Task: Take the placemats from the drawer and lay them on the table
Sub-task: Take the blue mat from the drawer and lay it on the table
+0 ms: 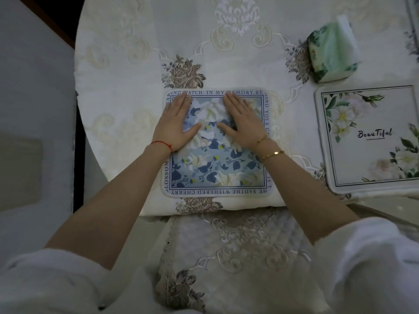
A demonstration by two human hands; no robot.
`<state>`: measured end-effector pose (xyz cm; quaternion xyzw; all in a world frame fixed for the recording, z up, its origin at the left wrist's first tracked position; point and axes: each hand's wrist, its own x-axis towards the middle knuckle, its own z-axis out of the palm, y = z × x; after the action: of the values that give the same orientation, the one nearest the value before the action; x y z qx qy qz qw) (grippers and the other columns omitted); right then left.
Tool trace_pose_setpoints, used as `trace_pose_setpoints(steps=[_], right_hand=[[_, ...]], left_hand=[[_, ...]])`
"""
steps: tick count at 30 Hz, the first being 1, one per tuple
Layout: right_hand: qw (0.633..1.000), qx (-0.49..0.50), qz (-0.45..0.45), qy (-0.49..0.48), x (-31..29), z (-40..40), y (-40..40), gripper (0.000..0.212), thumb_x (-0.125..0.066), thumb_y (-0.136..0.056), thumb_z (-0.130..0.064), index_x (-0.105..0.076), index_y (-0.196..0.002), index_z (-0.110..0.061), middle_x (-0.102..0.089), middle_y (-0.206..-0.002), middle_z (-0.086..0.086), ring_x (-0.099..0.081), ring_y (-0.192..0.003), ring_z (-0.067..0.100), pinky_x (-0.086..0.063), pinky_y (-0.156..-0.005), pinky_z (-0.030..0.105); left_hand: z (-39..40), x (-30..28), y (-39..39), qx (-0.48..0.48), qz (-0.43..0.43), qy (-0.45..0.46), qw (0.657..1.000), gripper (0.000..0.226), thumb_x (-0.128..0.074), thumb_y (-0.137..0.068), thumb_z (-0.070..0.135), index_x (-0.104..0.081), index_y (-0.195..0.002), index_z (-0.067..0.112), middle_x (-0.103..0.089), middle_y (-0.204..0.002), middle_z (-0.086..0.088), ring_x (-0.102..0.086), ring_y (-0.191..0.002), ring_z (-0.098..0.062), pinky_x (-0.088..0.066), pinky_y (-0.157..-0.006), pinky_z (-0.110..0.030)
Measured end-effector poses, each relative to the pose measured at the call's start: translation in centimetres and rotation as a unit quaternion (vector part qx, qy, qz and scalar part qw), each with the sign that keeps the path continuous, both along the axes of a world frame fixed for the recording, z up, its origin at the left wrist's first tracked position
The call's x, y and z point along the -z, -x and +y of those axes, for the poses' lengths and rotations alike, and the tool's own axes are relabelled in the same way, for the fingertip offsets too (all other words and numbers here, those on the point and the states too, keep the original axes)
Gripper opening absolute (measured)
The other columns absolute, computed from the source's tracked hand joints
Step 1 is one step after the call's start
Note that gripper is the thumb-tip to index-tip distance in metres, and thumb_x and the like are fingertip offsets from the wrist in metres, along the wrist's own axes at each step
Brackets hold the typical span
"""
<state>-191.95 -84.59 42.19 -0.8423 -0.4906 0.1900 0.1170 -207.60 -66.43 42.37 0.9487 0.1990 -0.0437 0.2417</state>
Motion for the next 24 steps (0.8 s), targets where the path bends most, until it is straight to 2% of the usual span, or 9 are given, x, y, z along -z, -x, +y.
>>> trace_pose_setpoints(steps=[4, 9, 12, 16, 21, 24], right_hand=[[0.999, 0.044, 0.015, -0.006, -0.5, -3.6, -2.1, 0.085, -0.045, -0.093, -0.059, -0.008, -0.155, -0.012, -0.007, -0.163, 0.003, -0.002, -0.15, 0.016, 0.003, -0.121, 0.027], [0.995, 0.094, 0.005, -0.01, -1.0, -4.9, -2.9, 0.092, -0.051, -0.091, -0.059, -0.009, -0.154, -0.007, -0.006, -0.163, 0.007, -0.002, -0.15, 0.02, -0.001, -0.123, 0.034], [0.999, 0.035, -0.025, -0.031, -1.4, -1.3, -1.6, 0.086, -0.044, -0.093, -0.058, -0.008, -0.154, -0.009, -0.005, -0.163, 0.008, 0.0, -0.15, 0.024, 0.002, -0.123, 0.035], [0.999, -0.032, -0.001, 0.005, -0.9, 3.6, -0.2, 0.081, -0.041, -0.096, -0.054, -0.005, -0.154, -0.009, -0.002, -0.163, 0.008, 0.002, -0.15, 0.025, 0.003, -0.122, 0.038], [0.999, -0.036, -0.007, 0.009, -0.2, 2.8, -1.1, 0.081, -0.039, -0.096, -0.058, -0.007, -0.155, -0.014, -0.005, -0.163, 0.004, -0.001, -0.151, 0.021, 0.001, -0.123, 0.037], [1.0, 0.0, -0.009, 0.012, -0.2, 0.4, -2.1, 0.081, -0.039, -0.095, -0.06, -0.007, -0.155, -0.017, -0.005, -0.163, 0.001, -0.001, -0.15, 0.017, 0.0, -0.123, 0.034]], left_hand=[[0.2, 0.3, 0.4, -0.012, -0.015, 0.007, 1.0, 0.082, -0.048, -0.094, 0.053, -0.008, -0.154, 0.014, -0.005, -0.162, -0.001, -0.003, -0.149, -0.014, 0.003, -0.12, -0.029], [0.1, 0.1, 0.1, -0.032, -0.004, 0.001, 0.999, 0.083, -0.05, -0.093, 0.05, -0.008, -0.153, 0.011, -0.006, -0.162, -0.005, -0.003, -0.149, -0.018, 0.004, -0.12, -0.029], [-0.3, -0.6, -1.7, -0.005, -0.012, -0.003, 1.0, 0.079, -0.047, -0.095, 0.047, -0.007, -0.154, 0.012, -0.004, -0.162, -0.004, 0.001, -0.149, -0.019, 0.001, -0.122, -0.035], [-0.2, -0.9, -3.9, 0.041, 0.001, 0.017, 0.999, 0.071, -0.045, -0.097, 0.037, -0.01, -0.153, 0.011, -0.005, -0.162, -0.005, 0.002, -0.149, -0.019, -0.001, -0.122, -0.038], [1.2, -0.1, -3.0, 0.058, 0.012, -0.007, 0.998, 0.072, -0.041, -0.098, 0.046, -0.008, -0.154, 0.015, -0.002, -0.163, -0.002, 0.001, -0.149, -0.016, -0.002, -0.122, -0.039], [1.7, 0.1, -1.7, 0.043, 0.013, -0.015, 0.999, 0.076, -0.039, -0.097, 0.053, -0.004, -0.154, 0.017, 0.0, -0.162, -0.001, 0.002, -0.149, -0.016, 0.001, -0.121, -0.036]])
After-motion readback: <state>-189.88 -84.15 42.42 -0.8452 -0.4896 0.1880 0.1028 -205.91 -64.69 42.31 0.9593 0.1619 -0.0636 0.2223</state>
